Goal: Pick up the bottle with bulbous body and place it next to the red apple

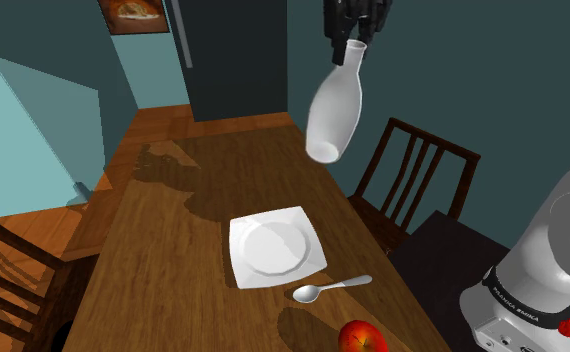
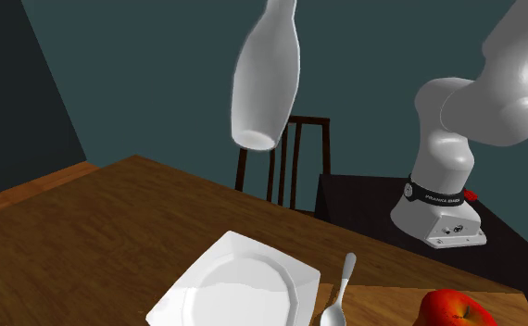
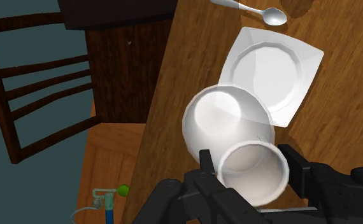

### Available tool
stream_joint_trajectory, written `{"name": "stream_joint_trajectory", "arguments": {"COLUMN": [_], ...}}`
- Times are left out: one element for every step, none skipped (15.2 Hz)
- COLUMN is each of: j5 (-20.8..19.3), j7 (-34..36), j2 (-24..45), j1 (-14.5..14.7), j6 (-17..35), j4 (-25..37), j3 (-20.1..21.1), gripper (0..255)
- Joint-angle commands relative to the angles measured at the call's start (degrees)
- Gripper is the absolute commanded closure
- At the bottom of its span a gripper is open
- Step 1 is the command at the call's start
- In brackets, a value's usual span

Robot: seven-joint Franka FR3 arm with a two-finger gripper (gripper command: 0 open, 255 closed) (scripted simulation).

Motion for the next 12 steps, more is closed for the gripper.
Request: {"name": "stream_joint_trajectory", "arguments": {"j5": [0.7,1.1,1.4,1.8,2.2,2.6,3.0,3.5,3.9,4.3,4.8,5.3], "j7": [0.6,1.1,1.6,2.0,2.6,3.1,3.6,4.2,4.8,5.4,6.0,6.6], "j2": [-3.9,-5.6,-7.2,-8.8,-10.3,-11.8,-13.3,-14.7,-16.1,-17.5,-18.8,-20.0], "j1": [0.5,0.9,1.2,1.5,1.8,2.1,2.4,2.7,3.1,3.4,3.7,4.0], "j6": [-1.6,-2.5,-3.5,-4.4,-5.4,-6.5,-7.6,-8.7,-9.8,-11.0,-12.1,-13.4], "j4": [-2.2,-3.0,-3.7,-4.3,-4.8,-5.2,-5.6,-5.9,-6.1,-6.3,-6.4,-6.4], "j3": [0.3,0.5,0.8,1.1,1.3,1.6,1.9,2.3,2.6,2.9,3.3,3.6], "gripper": [255,255,255,255,255,255,255,255,255,255,255,255]}}
